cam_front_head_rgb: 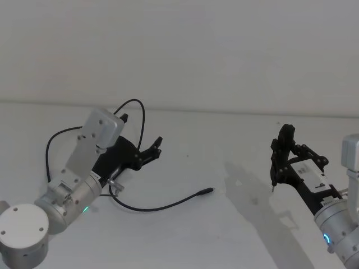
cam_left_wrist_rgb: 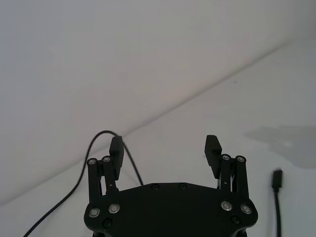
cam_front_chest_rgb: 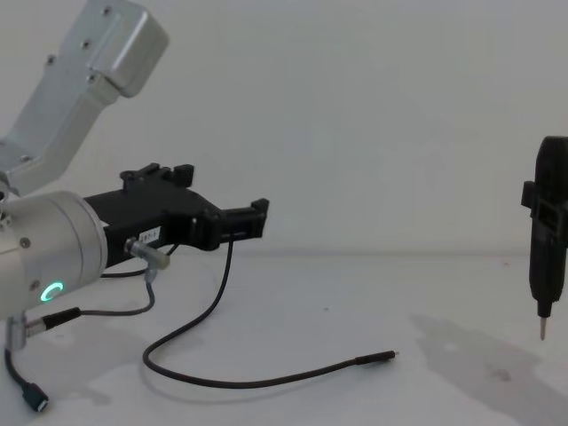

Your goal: Pick up the data cable with the one hand.

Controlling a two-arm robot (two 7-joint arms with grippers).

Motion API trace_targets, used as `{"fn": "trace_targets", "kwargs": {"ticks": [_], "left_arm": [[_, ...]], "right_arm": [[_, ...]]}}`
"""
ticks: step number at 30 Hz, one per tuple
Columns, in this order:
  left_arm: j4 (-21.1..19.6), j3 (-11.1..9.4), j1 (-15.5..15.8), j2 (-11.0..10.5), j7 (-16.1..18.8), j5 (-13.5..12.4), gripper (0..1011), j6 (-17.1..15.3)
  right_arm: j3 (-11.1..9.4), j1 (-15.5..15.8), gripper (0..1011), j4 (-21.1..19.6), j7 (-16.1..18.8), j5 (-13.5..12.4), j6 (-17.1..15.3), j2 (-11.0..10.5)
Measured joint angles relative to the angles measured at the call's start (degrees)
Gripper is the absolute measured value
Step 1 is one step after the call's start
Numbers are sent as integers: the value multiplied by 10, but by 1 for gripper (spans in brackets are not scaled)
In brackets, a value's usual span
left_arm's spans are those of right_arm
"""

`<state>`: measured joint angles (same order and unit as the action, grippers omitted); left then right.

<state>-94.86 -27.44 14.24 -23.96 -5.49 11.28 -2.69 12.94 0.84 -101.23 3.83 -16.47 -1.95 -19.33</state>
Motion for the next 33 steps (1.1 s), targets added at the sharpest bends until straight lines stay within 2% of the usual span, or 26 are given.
{"fn": "trace_targets", "kwargs": {"ticks": [9,19,22,27,33], "left_arm": [[-13,-17,15,-27,-56,-4,1000,-23],[-18,-45,46,-59,-136,-16,1000,-60],[-16,-58,62,-68,-170,-20,1000,-78],[-10,-73,79,-74,-207,-24,1000,-101],[-2,-85,95,-76,-236,-29,1000,-124]], "right_arm": [[0,0,268,0,0,0,0,0],[0,0,268,0,0,0,0,0],[0,0,268,0,0,0,0,0],[0,0,268,0,0,0,0,0],[0,0,268,0,0,0,0,0]]}}
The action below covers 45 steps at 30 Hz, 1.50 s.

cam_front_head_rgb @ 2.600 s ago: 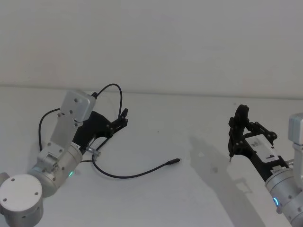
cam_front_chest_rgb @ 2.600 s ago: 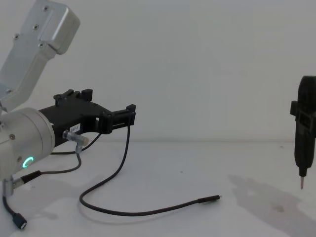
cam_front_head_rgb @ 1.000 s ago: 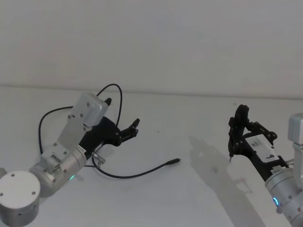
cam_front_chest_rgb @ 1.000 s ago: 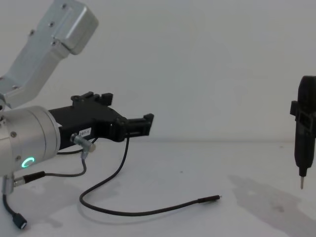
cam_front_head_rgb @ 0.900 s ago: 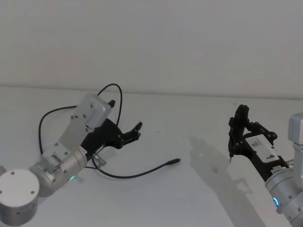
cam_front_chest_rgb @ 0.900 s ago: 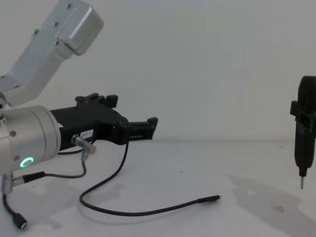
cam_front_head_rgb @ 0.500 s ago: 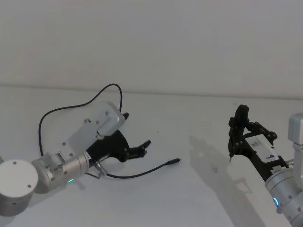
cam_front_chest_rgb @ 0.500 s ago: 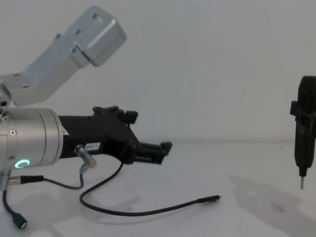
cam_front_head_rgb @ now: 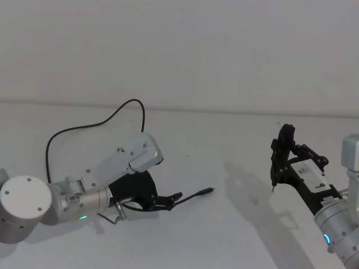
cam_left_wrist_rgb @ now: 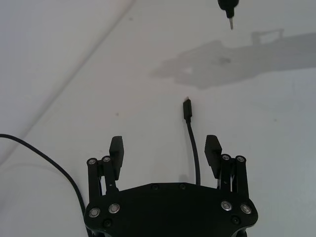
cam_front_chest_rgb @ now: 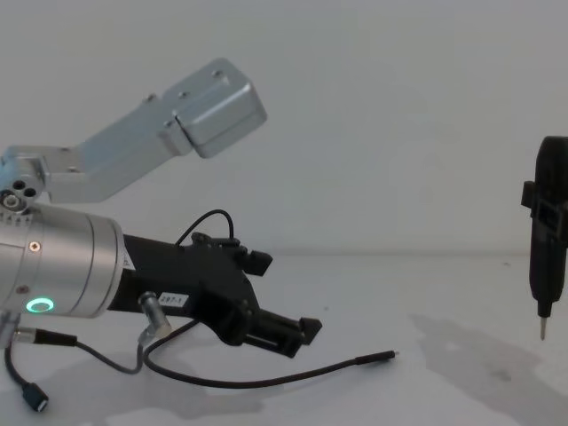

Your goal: Pick up the data cable with the one hand.

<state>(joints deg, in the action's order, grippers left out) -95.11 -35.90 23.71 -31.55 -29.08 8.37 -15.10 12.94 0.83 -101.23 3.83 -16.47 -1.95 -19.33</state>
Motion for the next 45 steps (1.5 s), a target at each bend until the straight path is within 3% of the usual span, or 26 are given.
{"fn": "trace_targets", "kwargs": {"ticks": [20,45], "left_arm": [[35,-14,28,19,-33,-13,1000,-44],[77,-23,41,46,-40,-36,1000,-54]], "right_arm": [[0,0,268,0,0,0,0,0],[0,0,268,0,0,0,0,0]]}}
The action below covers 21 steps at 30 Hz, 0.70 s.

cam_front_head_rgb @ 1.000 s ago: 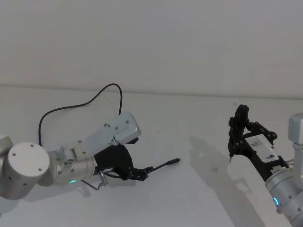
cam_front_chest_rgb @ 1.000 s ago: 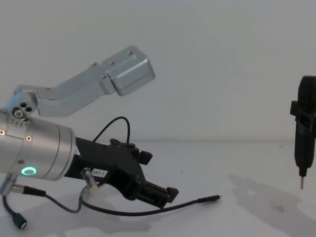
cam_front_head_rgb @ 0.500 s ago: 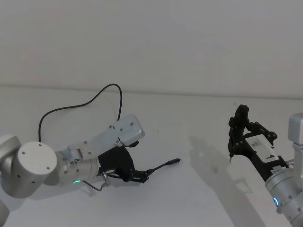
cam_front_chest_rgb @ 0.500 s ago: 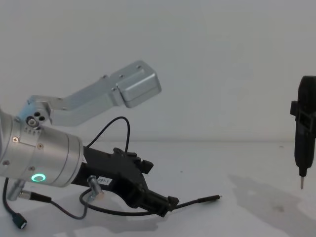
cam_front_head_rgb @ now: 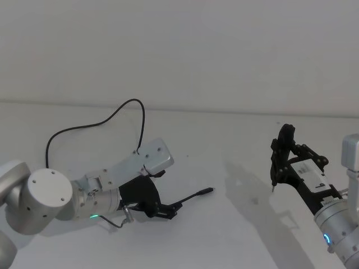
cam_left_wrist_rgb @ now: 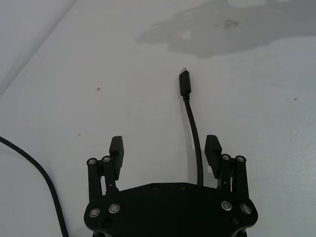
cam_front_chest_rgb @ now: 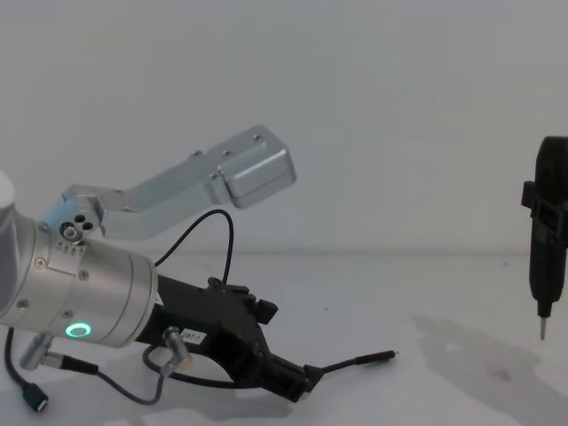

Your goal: Pick up the data cable with the one hand.

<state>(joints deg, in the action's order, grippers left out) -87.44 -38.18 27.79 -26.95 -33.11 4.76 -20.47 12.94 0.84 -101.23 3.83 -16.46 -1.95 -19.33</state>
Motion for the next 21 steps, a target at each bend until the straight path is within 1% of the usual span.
{"fn": "trace_targets", "kwargs": {"ticks": [14,16,18,19,21], "left_arm": [[5,2,-1,7,-2,-9,1000,-10],[6,2,-1,8,-2,-9,985,-11],[6,2,-2,8,-2,-10,938,-12],[6,3,-2,8,-2,-10,896,-12],[6,3,-2,9,-2,-11,868,-13]], "right_arm": [[0,0,268,0,0,0,0,0],[0,0,268,0,0,0,0,0],[0,0,268,0,0,0,0,0],[0,0,268,0,0,0,0,0],[0,0,268,0,0,0,0,0]]}}
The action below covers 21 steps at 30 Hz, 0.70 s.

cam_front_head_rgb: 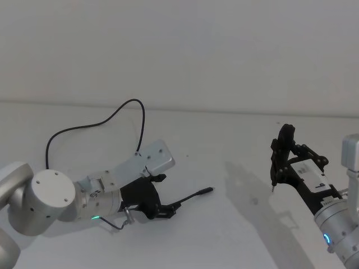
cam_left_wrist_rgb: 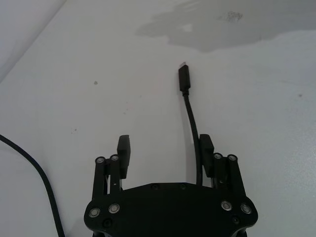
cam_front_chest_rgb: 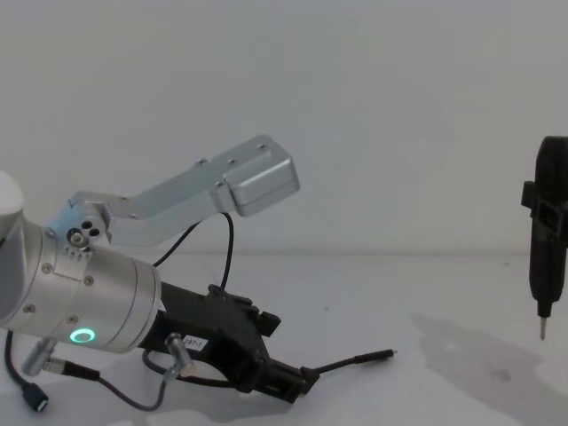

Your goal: Pick up the data cable with the one hand.

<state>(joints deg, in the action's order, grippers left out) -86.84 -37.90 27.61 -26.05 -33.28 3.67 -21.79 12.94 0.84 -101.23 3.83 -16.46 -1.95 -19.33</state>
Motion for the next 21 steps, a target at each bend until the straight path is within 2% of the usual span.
{"fn": "trace_targets", "kwargs": {"ticks": [5,13,14,15,20,21], "left_arm": [[0,0,0,1,0,-1,747,-2],[1,1,-1,1,0,-2,466,-3],[1,1,-1,2,0,-2,466,-3],[1,1,-1,2,0,-2,407,-3],[1,1,-1,2,0,-2,269,-4],[1,1,-1,2,0,-3,210,-4]], "right_arm": [[0,0,268,0,0,0,0,0],[0,0,268,0,0,0,0,0],[0,0,268,0,0,0,0,0],[0,0,268,0,0,0,0,0],[0,0,268,0,0,0,0,0],[0,0,268,0,0,0,0,0]]}}
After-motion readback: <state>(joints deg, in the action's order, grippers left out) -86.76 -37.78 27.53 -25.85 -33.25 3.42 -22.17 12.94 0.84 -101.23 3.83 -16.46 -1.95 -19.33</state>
